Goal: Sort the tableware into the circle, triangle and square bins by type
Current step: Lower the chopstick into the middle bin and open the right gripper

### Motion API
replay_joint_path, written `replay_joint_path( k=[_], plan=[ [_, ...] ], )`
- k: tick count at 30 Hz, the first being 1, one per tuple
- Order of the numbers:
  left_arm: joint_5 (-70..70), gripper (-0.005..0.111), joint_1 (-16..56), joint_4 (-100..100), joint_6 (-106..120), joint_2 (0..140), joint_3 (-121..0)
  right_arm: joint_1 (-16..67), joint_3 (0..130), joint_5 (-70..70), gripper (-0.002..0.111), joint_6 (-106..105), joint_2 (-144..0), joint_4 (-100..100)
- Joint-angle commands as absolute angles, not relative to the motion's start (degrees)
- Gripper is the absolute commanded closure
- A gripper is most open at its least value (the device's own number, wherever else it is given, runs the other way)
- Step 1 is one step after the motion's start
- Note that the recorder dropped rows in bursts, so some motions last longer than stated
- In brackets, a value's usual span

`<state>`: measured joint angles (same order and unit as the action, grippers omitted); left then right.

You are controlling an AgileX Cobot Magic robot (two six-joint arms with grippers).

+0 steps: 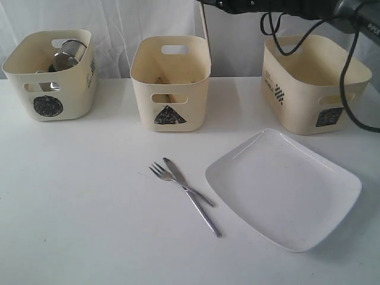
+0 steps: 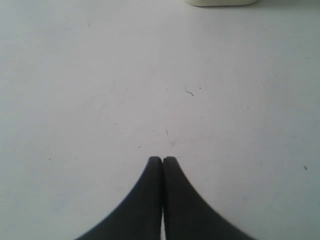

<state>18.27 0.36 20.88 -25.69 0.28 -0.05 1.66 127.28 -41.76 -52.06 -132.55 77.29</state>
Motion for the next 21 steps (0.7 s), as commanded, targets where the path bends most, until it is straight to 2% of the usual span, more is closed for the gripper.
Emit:
replay_joint_path(
  k=[1,4,8,13,21],
  plan=[
    [19.06,0.106,0.67,21.02,-25.67,0.0,0.0,1.95,131.55,-40.08,0.108,-54.85,-135.71,81.91],
    [19.06,0.106,0.67,21.02,-25.67,0.0,0.0,2.33,132.9,-37.67,0.108,-62.0,-137.59,82.84],
    [19.06,0.106,0.67,21.02,-25.67,0.0,0.0,3.99,133.51,-37.19,0.108,-81.66,-140.51,85.21],
    [19.06,0.106,0.67,21.02,-25.67,0.0,0.0,7.9,133.51,-32.66,0.108,-108.15,-142.72,99.95],
    [19.06,0.106,0.67,21.02,-25.67,0.0,0.0,10.46,134.22,-32.66,0.108,-110.34,-143.9,99.95]
  ],
)
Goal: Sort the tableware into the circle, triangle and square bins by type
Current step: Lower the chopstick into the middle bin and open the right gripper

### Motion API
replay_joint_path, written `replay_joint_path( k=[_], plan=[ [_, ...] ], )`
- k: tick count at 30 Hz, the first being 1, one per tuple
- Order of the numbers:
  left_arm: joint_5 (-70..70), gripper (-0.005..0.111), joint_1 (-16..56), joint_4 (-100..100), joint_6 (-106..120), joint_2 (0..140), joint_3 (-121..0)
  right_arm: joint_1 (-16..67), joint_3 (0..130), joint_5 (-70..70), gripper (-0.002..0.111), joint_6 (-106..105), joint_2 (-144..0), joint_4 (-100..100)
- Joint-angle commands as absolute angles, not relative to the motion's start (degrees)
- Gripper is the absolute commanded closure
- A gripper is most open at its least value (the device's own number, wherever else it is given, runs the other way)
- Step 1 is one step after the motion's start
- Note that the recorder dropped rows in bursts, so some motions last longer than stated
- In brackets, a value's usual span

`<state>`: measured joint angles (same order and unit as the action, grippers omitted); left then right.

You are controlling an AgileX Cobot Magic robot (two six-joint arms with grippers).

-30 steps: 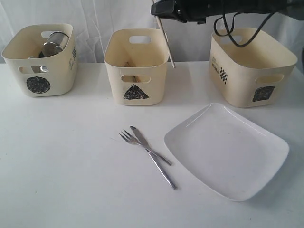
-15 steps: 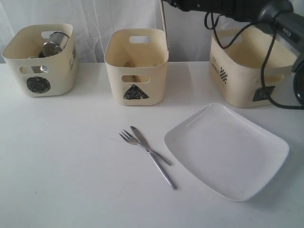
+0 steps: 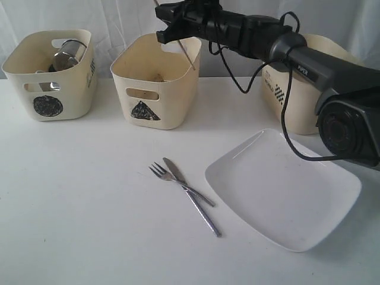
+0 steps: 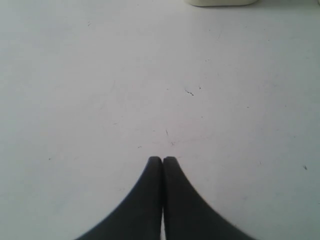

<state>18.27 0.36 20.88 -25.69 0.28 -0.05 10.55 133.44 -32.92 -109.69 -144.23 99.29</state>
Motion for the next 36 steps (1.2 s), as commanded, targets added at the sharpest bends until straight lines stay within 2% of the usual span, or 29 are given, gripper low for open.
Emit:
replay_joint_path(
  k=[1,10,31,34,36],
  plan=[
    [19.06,0.106,0.67,21.02,-25.67,0.0,0.0,10.46,134.61,-32.66,0.108,-110.34,-143.56,99.95],
    [19.06,0.106,0.67,21.02,-25.67,0.0,0.0,10.97,138.7,-33.61,0.108,-110.34,-142.27,99.95],
    [19.06,0.106,0.67,21.02,-25.67,0.0,0.0,11.33,138.63,-37.33,0.108,-101.38,-146.43,99.95],
    [19.06,0.106,0.67,21.02,-25.67,0.0,0.0,11.33,138.63,-37.6,0.098,-98.63,-146.55,99.95],
    [19.06,0.106,0.67,21.02,-25.67,0.0,0.0,11.33,138.63,-38.19,0.087,-98.59,-146.55,99.95]
  ],
)
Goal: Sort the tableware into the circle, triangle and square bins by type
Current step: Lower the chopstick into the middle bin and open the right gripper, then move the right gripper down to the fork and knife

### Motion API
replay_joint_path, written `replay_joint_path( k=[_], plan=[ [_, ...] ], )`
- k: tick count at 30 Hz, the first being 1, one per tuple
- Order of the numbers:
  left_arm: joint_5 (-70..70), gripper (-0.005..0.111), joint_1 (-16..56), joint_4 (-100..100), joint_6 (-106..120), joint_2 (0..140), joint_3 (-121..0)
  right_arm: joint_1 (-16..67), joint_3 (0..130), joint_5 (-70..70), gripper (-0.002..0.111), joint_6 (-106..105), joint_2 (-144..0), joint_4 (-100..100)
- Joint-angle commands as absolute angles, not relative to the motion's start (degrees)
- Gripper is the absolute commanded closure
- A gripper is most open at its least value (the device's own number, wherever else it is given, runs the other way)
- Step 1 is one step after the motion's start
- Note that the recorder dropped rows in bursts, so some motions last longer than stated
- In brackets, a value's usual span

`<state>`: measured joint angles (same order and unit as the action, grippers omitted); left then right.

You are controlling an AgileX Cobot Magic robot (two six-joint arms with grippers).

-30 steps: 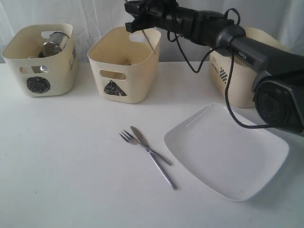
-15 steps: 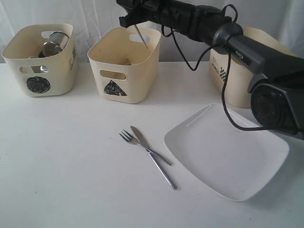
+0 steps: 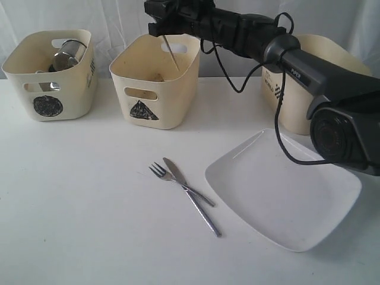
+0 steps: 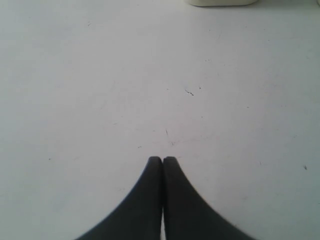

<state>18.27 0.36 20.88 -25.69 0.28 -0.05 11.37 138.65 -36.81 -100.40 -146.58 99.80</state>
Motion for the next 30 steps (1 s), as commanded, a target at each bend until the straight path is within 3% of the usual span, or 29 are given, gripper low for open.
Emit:
replay_joint_path(
  k=[1,4,9,13,14,17,21,30],
  plan=[
    [19.06,0.106,0.67,21.02,-25.67,0.0,0.0,11.33,138.63,-38.31,0.082,-98.59,-146.55,99.95],
    [19.06,0.106,0.67,21.02,-25.67,0.0,0.0,11.33,138.63,-38.09,0.071,-98.48,-146.55,99.95],
    [19.06,0.106,0.67,21.02,-25.67,0.0,0.0,10.09,138.63,-38.83,0.07,-93.82,-146.55,99.95],
    [19.06,0.106,0.67,21.02,-25.67,0.0,0.0,5.92,138.63,-49.18,0.07,-73.06,-146.06,88.85],
    [19.06,0.106,0.67,21.02,-25.67,0.0,0.0,4.99,138.63,-52.11,0.073,-69.22,-146.06,85.24],
    [19.06,0.106,0.67,21.02,-25.67,0.0,0.0,2.87,138.63,-57.05,0.108,-61.07,-145.85,68.74],
    [19.06,0.106,0.67,21.02,-25.67,0.0,0.0,1.49,138.63,-60.75,0.108,-55.23,-143.04,64.13],
    [19.06,0.106,0.67,21.02,-25.67,0.0,0.0,2.81,136.63,-69.96,0.108,-20.97,-131.57,19.51]
  ],
)
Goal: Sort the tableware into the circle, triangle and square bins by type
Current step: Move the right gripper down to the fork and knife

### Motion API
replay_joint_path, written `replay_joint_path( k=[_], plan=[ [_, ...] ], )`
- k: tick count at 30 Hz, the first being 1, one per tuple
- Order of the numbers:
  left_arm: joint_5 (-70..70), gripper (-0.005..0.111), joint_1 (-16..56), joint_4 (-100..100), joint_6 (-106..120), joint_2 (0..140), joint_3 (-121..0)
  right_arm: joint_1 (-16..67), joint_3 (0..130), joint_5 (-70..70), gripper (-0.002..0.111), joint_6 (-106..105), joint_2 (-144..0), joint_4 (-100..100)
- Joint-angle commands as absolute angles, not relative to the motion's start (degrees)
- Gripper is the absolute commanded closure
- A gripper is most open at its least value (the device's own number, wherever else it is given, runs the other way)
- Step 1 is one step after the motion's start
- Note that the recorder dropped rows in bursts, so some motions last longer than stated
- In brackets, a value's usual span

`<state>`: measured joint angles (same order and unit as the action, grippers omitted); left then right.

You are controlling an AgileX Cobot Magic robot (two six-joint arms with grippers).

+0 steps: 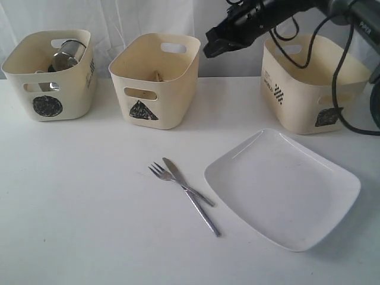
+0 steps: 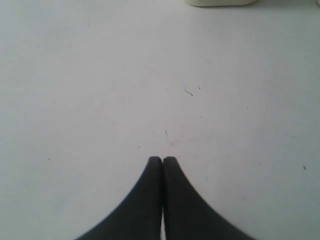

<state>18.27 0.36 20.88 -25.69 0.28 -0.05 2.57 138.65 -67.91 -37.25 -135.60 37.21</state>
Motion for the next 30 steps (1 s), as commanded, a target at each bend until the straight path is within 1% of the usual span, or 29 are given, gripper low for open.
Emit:
replay_joint_path(
  k=[1,5,9,14,18,22,27,30],
  plan=[
    [19.06,0.106,0.67,21.02,-25.67,0.0,0.0,2.81,135.76,-69.96,0.108,-18.73,-130.82,16.53],
    [19.06,0.106,0.67,21.02,-25.67,0.0,0.0,3.03,130.14,-69.96,0.108,-14.29,-126.1,9.4],
    [19.06,0.106,0.67,21.02,-25.67,0.0,0.0,4.28,121.24,-69.96,0.108,-9.29,-119.12,1.74],
    [19.06,0.106,0.67,21.02,-25.67,0.0,0.0,7.06,106.57,-65.33,0.108,-11.22,-109.81,6.48],
    [19.06,0.106,0.67,21.02,-25.67,0.0,0.0,11.81,93.13,-60.37,0.108,-15.23,-104.17,14.54],
    [19.06,0.106,0.67,21.02,-25.67,0.0,0.0,17.43,86.69,-55.02,0.108,-19.25,-105.09,16.45],
    [19.06,0.106,0.67,21.02,-25.67,0.0,0.0,23.66,85.88,-53.4,0.108,-24.03,-109.55,16.45],
    [19.06,0.106,0.67,21.02,-25.67,0.0,0.0,26.09,85.88,-49.13,0.108,-30.44,-111.94,16.45]
  ],
)
